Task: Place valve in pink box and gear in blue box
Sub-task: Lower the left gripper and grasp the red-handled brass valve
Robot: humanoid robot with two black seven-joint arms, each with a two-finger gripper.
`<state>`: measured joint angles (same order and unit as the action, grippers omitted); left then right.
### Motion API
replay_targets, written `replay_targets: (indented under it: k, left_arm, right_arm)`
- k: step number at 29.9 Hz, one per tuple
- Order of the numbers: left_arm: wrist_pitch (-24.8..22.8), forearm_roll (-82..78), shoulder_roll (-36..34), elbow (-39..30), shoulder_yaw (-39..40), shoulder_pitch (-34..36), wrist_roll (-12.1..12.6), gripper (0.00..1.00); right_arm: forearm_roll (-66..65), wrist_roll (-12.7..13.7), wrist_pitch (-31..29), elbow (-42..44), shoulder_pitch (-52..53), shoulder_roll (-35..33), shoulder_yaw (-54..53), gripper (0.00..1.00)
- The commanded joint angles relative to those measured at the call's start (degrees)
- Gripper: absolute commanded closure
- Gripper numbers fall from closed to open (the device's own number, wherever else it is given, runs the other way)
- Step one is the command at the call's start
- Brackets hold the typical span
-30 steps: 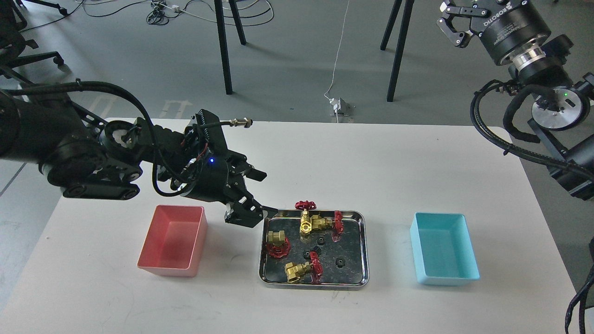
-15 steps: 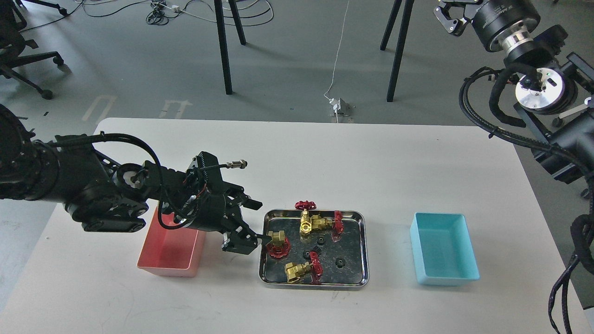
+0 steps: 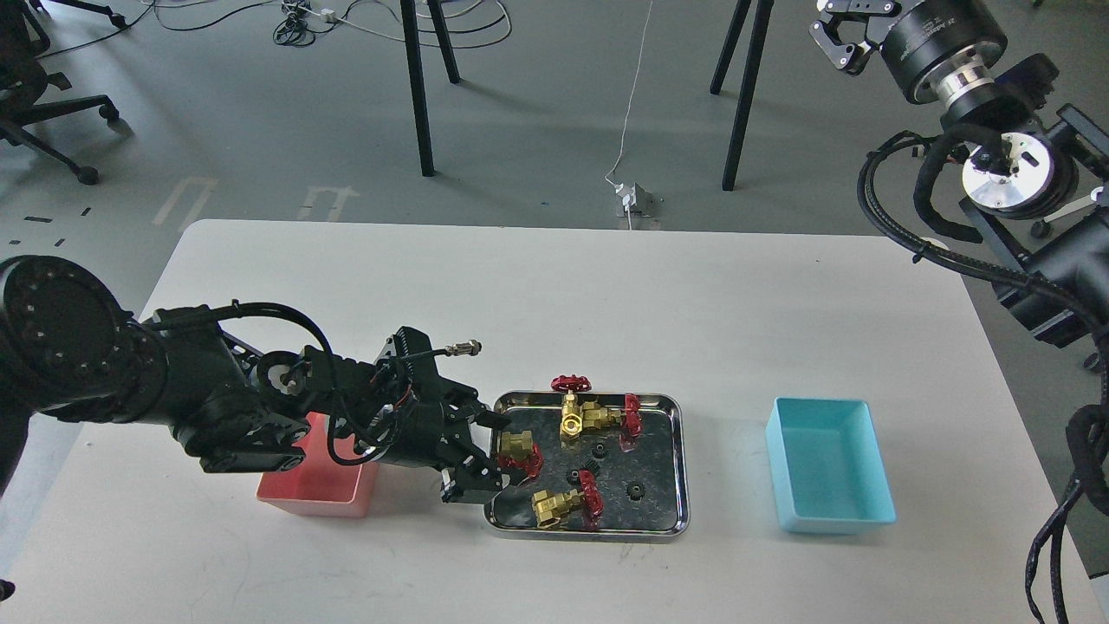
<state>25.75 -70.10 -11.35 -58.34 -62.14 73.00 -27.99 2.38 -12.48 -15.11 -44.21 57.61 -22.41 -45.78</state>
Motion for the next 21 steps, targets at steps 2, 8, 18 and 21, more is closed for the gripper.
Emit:
replay_targets:
  k: [2, 8, 18, 21]
  left_arm:
    - [0.7, 0.0, -0.1, 0.5, 0.0, -0.7, 0.0, 0.33]
    - [2.1, 0.0, -0.1, 0.6, 0.1, -0.7, 0.0, 0.38]
    - [2.2, 0.0, 0.0, 0.6, 1.0, -0.7, 0.0, 0.51]
    - [2.2, 0.1, -0.1, 0.6, 1.0, -0.7, 0.0, 0.60]
  right_arm:
    - [0.0, 0.0, 0.0, 0.0, -0.4, 0.1, 0.0, 0.00]
    - [0.1, 0.0, 0.0, -0.2, -1.1, 0.0, 0.0, 0.00]
    - [0.1, 0.0, 0.0, -0.3, -1.8, -0.2, -0.1, 0.00]
    - [0.1, 0.0, 0.0, -0.3, -2.0, -0.2, -0.2, 0.00]
